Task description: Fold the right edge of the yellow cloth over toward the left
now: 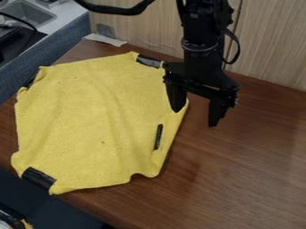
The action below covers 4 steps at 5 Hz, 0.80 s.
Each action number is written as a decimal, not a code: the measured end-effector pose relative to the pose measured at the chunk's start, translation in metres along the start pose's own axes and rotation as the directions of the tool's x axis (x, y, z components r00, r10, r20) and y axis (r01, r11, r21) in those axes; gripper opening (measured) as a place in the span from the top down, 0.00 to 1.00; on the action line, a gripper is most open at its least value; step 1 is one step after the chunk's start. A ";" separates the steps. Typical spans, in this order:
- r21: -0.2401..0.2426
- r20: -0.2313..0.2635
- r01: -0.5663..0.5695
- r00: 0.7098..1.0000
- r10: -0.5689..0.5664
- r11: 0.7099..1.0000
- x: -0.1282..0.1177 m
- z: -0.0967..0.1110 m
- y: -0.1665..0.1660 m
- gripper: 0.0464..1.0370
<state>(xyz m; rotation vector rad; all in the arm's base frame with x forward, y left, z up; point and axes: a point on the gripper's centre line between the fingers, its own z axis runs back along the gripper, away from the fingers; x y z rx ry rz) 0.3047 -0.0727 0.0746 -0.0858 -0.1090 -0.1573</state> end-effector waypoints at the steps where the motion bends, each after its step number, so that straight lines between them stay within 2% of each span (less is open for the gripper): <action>1: 0.000 -0.021 -0.009 1.000 0.009 1.000 -0.002 -0.007 0.000 0.04; 4: 0.013 -0.056 -0.092 0.994 0.092 0.996 -0.028 -0.028 0.032 0.04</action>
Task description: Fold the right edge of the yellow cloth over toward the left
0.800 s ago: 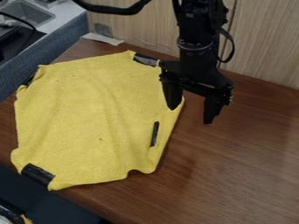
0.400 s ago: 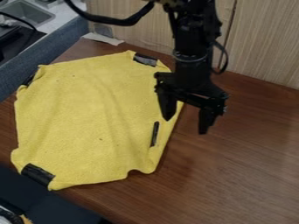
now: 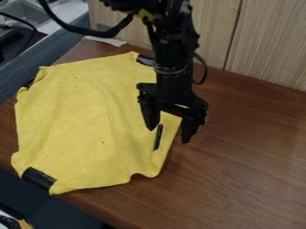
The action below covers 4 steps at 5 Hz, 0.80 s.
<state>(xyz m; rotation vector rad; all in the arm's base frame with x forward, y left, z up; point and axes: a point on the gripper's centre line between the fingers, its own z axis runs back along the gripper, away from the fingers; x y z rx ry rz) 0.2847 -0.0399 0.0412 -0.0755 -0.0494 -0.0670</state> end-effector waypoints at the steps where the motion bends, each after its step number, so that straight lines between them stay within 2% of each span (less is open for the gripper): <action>1: 0.000 -0.009 -0.012 1.000 0.012 1.000 -0.001 -0.011 0.008 0.04; 2: -0.010 -0.021 -0.008 1.000 0.008 1.000 -0.002 -0.019 0.010 0.09; 4: -0.007 -0.031 -0.014 0.999 0.013 1.000 -0.002 -0.025 0.013 0.66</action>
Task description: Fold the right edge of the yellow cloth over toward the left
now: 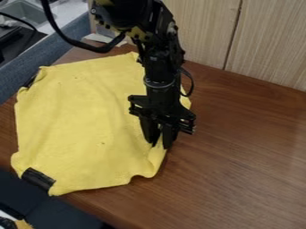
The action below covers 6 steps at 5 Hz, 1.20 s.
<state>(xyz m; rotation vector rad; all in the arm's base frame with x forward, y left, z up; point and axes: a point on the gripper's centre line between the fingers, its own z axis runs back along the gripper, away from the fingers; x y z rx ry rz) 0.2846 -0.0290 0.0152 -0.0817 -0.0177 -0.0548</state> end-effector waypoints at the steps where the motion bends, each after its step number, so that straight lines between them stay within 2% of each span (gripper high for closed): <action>1: 0.001 -0.003 -0.002 1.000 0.002 1.000 0.000 0.000 0.000 0.87; 2: -0.001 0.003 -0.005 1.000 0.005 1.000 0.001 0.001 0.000 0.96; 3: 0.009 -0.010 0.010 1.000 -0.010 1.000 -0.002 0.001 -0.007 0.96; 4: 0.010 -0.027 0.037 0.999 -0.037 0.999 0.001 0.011 -0.008 0.96; 5: -0.004 0.021 -0.003 1.000 0.003 1.000 0.019 0.035 0.009 0.96; 6: -0.008 0.034 -0.053 0.998 0.054 0.999 0.026 0.049 0.033 0.96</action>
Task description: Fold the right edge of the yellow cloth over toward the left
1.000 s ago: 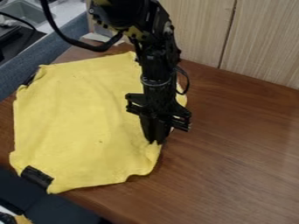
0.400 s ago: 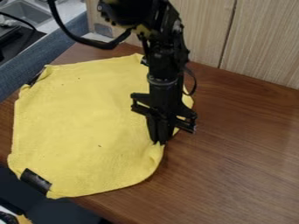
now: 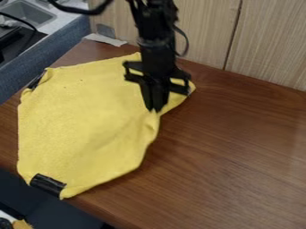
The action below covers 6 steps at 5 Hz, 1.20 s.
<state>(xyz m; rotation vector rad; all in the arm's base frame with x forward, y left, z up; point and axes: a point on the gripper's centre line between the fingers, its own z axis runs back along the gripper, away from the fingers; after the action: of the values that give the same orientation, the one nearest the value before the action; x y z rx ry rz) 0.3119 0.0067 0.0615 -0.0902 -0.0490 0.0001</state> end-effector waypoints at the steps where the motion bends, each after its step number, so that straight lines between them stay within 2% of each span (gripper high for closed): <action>1: 0.013 0.020 -0.046 0.999 0.046 0.999 0.005 0.009 0.027 0.97; 4: 0.029 -0.057 -0.150 0.987 0.151 0.988 -0.008 -0.021 0.097 0.97; 5: 0.072 -0.085 -0.175 0.980 0.181 0.982 -0.012 -0.033 0.107 0.94; 6: 0.113 -0.113 -0.198 0.971 0.211 0.974 -0.015 -0.035 0.111 0.76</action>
<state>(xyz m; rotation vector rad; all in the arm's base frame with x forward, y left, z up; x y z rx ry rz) 0.2985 0.1145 0.0161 0.0061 0.0854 0.2036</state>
